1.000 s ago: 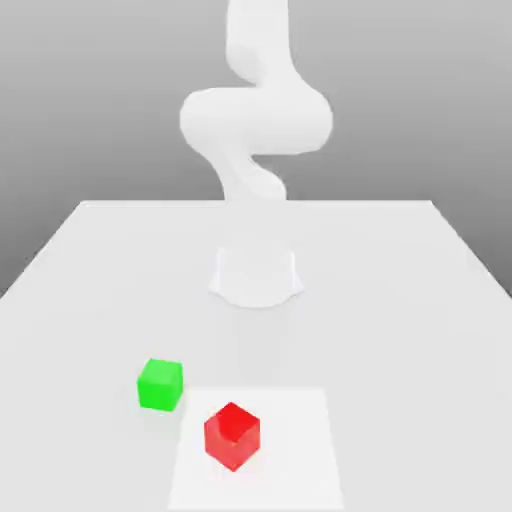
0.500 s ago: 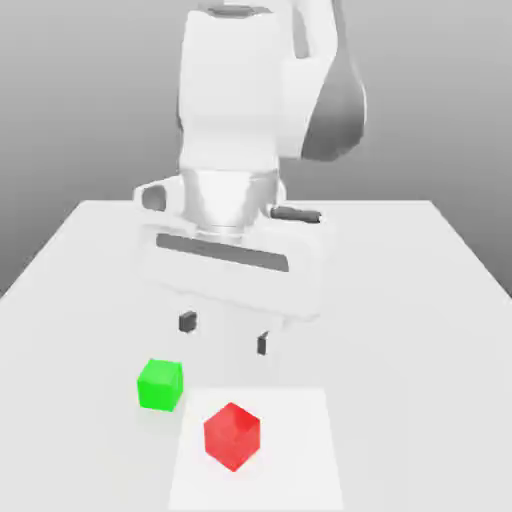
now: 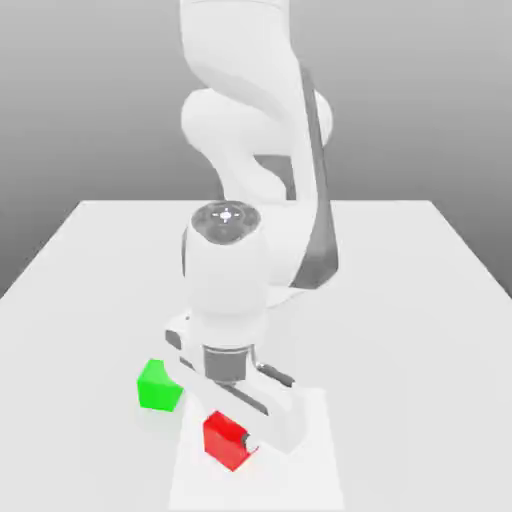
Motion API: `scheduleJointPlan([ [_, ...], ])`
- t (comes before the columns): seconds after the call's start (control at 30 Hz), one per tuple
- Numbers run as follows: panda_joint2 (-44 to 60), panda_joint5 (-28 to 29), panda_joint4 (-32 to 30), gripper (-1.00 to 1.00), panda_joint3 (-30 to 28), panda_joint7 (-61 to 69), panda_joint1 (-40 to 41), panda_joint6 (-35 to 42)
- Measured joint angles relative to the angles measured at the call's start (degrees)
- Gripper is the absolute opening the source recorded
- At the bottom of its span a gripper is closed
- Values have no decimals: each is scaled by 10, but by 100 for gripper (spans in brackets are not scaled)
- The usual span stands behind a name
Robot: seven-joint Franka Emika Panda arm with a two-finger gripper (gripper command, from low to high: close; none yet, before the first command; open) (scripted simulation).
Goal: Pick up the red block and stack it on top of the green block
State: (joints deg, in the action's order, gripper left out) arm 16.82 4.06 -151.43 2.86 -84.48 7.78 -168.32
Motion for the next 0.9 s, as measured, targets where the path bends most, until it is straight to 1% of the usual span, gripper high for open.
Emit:
scheduleJointPlan([
  [0.07, -18, -5, -3, -100, 4, 3, 3, 16],
  [0.23, -114, -25, -21, -100, 13, 25, 14, 94],
  [0.37, -197, -12, -75, -100, -23, 92, 67, 122],
  [0.53, -295, -6, -151, -100, -81, 198, 105, 145],
  [0.6, -281, -14, -160, -100, -90, 219, 108, 122],
  [0.77, -186, -43, -159, -100, -94, 244, 100, 27],
  [0.8, -167, -48, -159, 100, -89, 247, 103, 9],
  [0.9, -167, -48, -159, 100, -89, 247, 101, 9],
])
